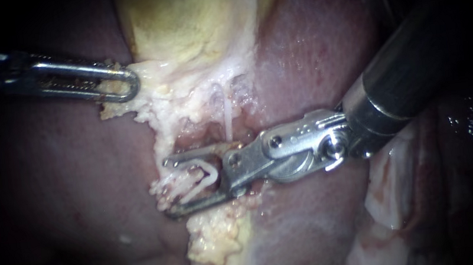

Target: Clipping third clip left tube

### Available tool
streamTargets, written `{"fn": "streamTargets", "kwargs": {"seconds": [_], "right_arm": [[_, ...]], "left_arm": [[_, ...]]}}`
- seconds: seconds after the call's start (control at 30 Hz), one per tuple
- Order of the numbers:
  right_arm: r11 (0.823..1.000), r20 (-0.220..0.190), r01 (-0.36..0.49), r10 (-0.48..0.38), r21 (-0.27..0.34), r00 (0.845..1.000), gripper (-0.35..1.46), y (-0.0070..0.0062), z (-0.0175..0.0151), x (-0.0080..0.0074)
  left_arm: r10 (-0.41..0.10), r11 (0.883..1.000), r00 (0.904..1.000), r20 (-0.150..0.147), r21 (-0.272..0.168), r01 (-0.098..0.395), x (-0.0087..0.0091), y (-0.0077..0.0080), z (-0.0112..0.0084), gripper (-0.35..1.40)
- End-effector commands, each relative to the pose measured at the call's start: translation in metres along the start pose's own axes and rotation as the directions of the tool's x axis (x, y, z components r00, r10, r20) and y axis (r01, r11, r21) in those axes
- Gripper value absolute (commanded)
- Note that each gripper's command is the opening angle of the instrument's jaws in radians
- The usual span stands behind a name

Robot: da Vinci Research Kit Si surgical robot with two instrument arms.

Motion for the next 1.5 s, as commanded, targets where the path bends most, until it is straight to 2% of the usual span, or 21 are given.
{"fn": "streamTargets", "kwargs": {"seconds": [0.03,0.2,0.47,0.87,1.17,1.4,1.5], "right_arm": [[1.0,-0.003,0.0,0.0,0.001,1.0,0.48,-0.0001,0.0,0.0],[1.0,-0.009,0.0,0.0,0.001,1.0,0.49,-0.0003,-0.0002,0.0001],[1.0,-0.041,0.004,-0.004,0.011,0.999,0.49,-0.0004,-0.0013,0.0002],[0.998,-0.098,-0.057,0.06,0.032,0.993,0.49,0.0002,-0.0044,0.0009],[0.993,-0.124,-0.111,0.116,0.047,0.986,0.5,0.0014,-0.0048,-0.0005],[0.982,-0.148,-0.169,0.18,0.083,0.972,0.5,0.0023,-0.0044,-0.0021],[0.975,-0.176,-0.191,0.208,0.11,0.962,0.5,0.0027,-0.0043,-0.0024]], "left_arm": [[0.0,1.0,1.0,0.0,0.0,0.0,0.0,0.0,0.0,-0.35],[0.0,1.0,1.0,0.0,-0.001,0.0,0.0,0.0,-0.0001,-0.35],[0.0,1.0,1.0,0.0,0.0,0.0,0.0001,0.0,-0.0003,-0.35],[-0.001,1.0,1.0,0.0,0.0,0.001,0.0002,-0.0001,-0.0008,-0.35],[-0.001,1.0,1.0,-0.002,0.002,0.001,0.0002,-0.0001,-0.0009,-0.35],[-0.001,1.0,1.0,-0.002,0.002,0.001,0.0002,-0.0001,-0.0009,-0.35],[-0.001,1.0,1.0,-0.002,0.002,0.001,0.0002,-0.0001,-0.0009,-0.35]]}}
